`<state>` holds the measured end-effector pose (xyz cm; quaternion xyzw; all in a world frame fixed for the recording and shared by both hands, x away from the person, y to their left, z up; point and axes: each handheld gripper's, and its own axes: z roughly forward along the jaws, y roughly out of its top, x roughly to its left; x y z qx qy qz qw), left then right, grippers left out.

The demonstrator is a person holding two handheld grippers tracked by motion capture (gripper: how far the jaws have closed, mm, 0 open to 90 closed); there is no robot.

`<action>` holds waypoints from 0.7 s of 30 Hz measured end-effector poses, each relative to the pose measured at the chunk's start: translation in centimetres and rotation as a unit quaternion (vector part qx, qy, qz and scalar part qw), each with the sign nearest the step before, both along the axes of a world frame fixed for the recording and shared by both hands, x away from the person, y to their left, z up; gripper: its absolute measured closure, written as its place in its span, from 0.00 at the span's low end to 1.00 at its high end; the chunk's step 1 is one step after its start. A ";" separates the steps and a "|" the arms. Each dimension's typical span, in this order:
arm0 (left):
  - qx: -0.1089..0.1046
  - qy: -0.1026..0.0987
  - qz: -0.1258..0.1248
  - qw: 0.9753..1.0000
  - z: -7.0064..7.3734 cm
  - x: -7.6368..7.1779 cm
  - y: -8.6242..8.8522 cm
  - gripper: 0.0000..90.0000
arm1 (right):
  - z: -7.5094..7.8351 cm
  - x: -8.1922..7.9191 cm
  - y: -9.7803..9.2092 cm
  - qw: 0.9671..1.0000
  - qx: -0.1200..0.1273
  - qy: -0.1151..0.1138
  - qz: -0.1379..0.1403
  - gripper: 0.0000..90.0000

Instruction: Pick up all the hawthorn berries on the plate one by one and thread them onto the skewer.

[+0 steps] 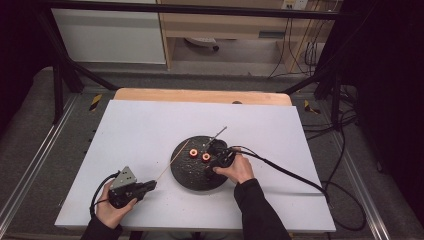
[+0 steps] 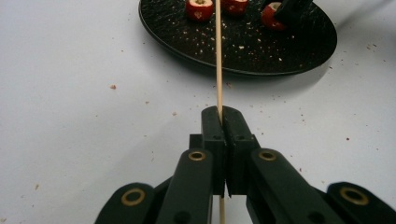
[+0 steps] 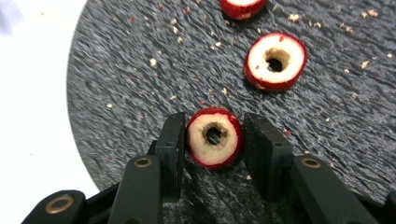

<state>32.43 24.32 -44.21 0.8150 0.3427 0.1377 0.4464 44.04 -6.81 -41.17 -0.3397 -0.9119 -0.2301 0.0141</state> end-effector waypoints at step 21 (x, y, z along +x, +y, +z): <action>0.001 -0.002 0.001 1.000 -0.1 -0.1 -0.2 0.98 | 2.4 -1.4 -1.3 0.993 0.088 -0.049 -0.053 0.68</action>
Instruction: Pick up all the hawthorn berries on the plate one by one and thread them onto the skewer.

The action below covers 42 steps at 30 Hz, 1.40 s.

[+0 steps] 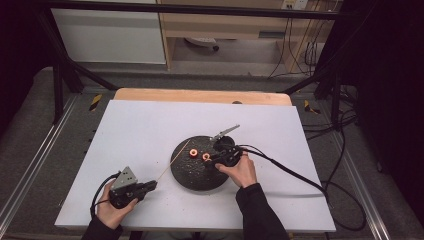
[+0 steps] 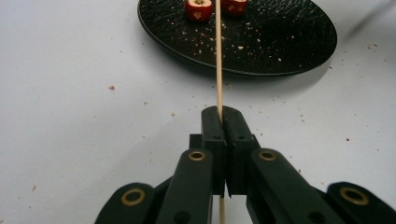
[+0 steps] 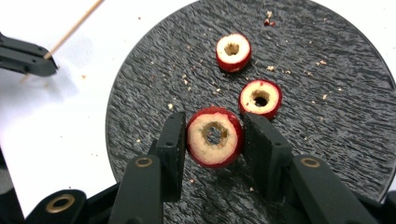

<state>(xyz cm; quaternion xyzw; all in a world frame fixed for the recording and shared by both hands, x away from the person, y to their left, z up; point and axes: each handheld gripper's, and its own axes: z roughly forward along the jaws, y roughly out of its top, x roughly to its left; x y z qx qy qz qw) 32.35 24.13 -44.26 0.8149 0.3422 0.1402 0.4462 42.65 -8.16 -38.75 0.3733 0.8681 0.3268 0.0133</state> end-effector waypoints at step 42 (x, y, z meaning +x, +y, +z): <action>-0.008 -0.005 0.001 1.000 -0.1 -0.2 -0.7 0.98 | -1.4 -2.5 -2.6 0.950 0.267 -0.080 -0.141 0.68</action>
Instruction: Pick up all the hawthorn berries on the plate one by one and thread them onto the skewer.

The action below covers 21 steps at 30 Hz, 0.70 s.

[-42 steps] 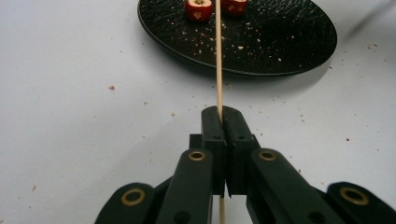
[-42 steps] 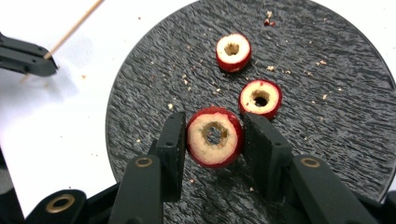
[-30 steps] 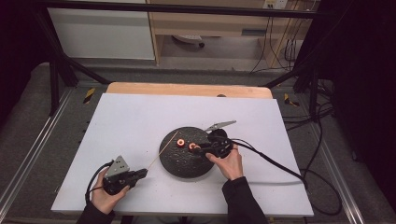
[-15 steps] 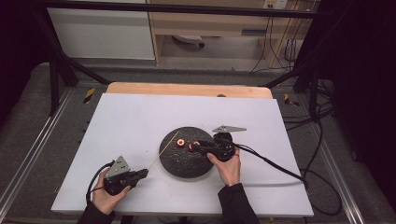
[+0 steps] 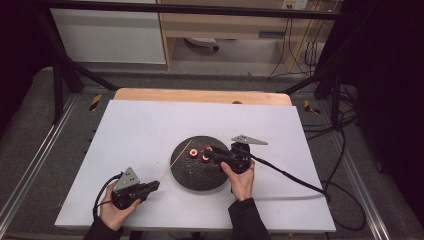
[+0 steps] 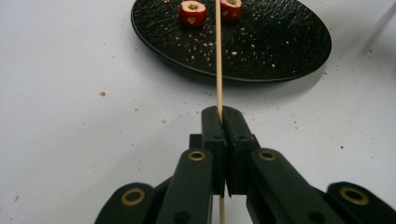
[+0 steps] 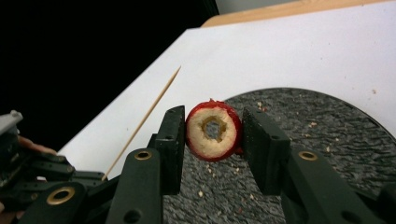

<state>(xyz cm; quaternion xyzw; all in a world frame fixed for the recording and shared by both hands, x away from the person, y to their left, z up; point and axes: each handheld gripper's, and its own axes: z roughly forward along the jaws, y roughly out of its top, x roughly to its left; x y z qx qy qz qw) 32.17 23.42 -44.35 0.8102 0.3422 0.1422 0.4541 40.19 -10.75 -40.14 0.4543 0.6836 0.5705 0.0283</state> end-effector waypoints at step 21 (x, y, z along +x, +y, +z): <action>-0.008 -0.007 0.007 1.000 0.2 -0.2 -1.1 0.98 | -0.1 0.0 -0.1 0.992 0.091 -0.056 -0.060 0.68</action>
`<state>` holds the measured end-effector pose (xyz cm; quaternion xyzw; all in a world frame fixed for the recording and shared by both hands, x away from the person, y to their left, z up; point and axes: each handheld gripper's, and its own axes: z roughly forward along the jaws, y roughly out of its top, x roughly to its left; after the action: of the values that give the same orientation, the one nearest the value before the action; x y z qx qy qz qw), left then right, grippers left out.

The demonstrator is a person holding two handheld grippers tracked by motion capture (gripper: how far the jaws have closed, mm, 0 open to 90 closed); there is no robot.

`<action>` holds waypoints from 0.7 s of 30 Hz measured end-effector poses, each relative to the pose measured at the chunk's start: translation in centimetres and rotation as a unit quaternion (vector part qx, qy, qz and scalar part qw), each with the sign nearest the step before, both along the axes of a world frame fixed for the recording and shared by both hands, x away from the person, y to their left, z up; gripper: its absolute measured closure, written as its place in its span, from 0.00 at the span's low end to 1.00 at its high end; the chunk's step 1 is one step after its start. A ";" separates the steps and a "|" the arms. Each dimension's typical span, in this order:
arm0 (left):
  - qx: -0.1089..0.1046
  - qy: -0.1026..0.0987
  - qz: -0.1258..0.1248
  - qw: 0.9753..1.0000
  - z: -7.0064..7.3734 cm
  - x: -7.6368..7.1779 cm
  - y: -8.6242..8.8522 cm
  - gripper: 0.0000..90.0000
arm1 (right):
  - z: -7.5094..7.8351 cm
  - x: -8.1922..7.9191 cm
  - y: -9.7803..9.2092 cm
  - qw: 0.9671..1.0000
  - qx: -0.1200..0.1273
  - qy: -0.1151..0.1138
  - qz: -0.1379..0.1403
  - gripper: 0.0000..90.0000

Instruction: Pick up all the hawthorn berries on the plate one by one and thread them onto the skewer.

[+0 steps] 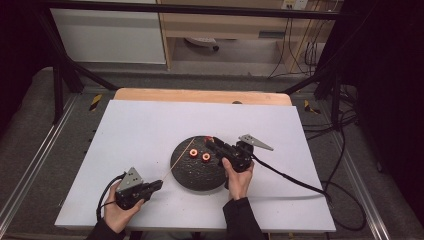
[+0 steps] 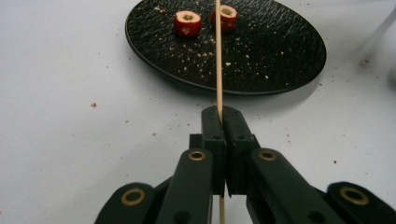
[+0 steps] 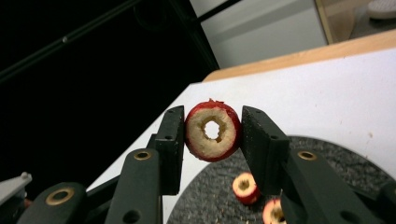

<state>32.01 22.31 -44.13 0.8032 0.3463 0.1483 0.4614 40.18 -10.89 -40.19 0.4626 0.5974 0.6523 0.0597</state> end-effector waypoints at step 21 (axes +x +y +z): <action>-0.011 -0.004 0.011 1.000 0.4 0.1 -2.2 0.98 | 0.6 0.9 -0.1 0.995 0.080 -0.039 -0.040 0.68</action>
<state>32.10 20.13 -43.77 0.7937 0.3547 0.1532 0.4699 41.07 -10.96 -39.61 0.4635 0.5215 0.7128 0.0720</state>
